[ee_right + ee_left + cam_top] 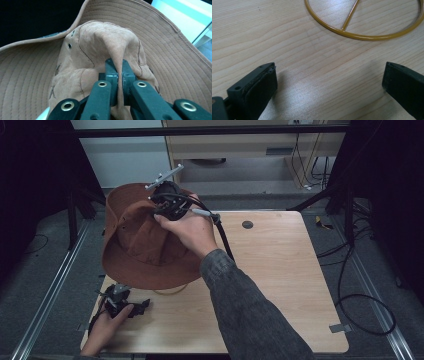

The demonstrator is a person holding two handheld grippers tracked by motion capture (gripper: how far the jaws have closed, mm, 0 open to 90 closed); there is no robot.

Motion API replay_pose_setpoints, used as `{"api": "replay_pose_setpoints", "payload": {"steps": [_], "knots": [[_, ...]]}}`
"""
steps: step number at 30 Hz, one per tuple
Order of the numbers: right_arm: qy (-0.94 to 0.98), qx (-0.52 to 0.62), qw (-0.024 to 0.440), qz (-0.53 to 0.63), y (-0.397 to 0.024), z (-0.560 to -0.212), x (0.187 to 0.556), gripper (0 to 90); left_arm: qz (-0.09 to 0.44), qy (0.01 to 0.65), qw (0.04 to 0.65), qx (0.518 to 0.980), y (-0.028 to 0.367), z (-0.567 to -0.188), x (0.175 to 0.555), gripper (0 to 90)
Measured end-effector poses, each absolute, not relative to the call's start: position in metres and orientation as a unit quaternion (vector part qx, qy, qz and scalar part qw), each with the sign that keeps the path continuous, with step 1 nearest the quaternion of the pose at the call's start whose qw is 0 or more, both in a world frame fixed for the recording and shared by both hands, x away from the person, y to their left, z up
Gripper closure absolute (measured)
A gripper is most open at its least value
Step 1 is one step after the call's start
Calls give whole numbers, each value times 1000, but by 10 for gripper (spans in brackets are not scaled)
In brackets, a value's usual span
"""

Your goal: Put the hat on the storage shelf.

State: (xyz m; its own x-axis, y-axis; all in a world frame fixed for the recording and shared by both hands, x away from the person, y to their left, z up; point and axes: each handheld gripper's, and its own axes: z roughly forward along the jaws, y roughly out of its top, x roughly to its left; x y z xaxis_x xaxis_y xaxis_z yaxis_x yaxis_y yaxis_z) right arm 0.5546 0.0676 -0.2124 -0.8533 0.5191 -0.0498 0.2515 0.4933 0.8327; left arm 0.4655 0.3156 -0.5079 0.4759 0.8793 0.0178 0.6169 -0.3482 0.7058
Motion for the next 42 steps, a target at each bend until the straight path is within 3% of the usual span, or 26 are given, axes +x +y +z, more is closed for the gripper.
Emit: {"api": "replay_pose_setpoints", "payload": {"steps": [42], "knots": [[855,240,126,443,84,-233,572,827,203,470,324,795,315,-508,465,0]]}}
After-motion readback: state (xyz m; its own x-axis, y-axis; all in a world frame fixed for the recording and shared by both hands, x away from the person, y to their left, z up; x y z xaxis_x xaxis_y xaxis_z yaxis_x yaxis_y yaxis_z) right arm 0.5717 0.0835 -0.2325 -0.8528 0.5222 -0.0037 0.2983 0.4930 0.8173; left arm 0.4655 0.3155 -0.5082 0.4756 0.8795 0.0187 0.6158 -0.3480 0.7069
